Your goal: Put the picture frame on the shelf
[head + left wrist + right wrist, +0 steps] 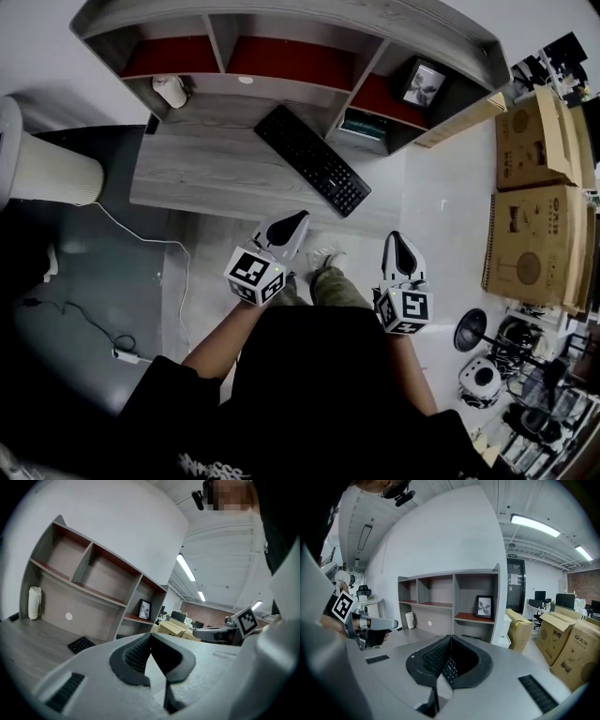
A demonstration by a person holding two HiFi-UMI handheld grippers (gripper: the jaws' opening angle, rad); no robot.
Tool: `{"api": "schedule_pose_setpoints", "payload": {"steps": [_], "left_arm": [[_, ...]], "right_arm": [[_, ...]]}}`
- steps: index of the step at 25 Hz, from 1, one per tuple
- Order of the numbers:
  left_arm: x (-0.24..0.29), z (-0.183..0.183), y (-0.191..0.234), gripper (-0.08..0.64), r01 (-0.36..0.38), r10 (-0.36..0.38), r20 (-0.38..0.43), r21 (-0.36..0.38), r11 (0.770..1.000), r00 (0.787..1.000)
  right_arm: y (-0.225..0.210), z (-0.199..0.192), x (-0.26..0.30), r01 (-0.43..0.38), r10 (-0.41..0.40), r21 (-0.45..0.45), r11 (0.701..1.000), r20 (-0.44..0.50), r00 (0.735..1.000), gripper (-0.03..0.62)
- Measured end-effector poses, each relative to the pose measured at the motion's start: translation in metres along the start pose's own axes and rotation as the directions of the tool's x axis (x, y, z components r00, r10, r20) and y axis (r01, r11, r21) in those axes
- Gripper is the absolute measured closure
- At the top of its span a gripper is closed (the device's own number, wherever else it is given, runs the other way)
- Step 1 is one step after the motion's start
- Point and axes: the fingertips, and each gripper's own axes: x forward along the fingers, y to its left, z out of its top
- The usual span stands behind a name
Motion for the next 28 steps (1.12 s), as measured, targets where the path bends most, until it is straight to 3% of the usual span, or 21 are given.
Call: {"api": "schedule_pose_setpoints", "payload": {"steps": [6,10,13,18,21,25,28], "left_arm": [[-0.024,0.002,-0.017,0.543,-0.072,0.071,0.016,0.082,0.994,0.997],[-0.035,0.012,-0.024,0.543,-0.196,0.188,0.065,0.175,0.965,0.980],[-0.033,0.027,-0.038,0.545,-0.260,0.240,0.125,0.187,0.947,0.963],[-0.018,0.040,-0.069,0.545,-0.272,0.244,0.139,0.251,0.929,0.960],[-0.008,0.048,-0.091,0.545,-0.280,0.245,0.156,0.269,0.921,0.957],[-0.006,0.060,-0.106,0.545,-0.328,0.268,0.235,0.273,0.905,0.934],[-0.004,0.059,-0.114,0.545,-0.331,0.270,0.237,0.275,0.903,0.933]], "right_arm": [[-0.003,-0.003,-0.007,-0.018,0.018,-0.019,1.000,0.024,1.000,0.578],[-0.025,0.002,-0.011,-0.018,0.019,-0.009,1.000,0.071,0.997,0.578],[-0.052,0.017,-0.022,-0.006,0.004,0.018,1.000,0.126,0.992,0.578],[-0.074,0.042,-0.038,-0.063,0.047,0.087,0.994,0.176,0.983,0.578],[-0.081,0.052,-0.045,-0.088,0.079,0.039,0.995,0.191,0.978,0.578],[-0.091,0.048,-0.047,-0.103,0.100,0.007,0.995,0.186,0.977,0.578],[-0.093,0.045,-0.053,-0.118,0.118,-0.007,0.993,0.188,0.975,0.579]]}}
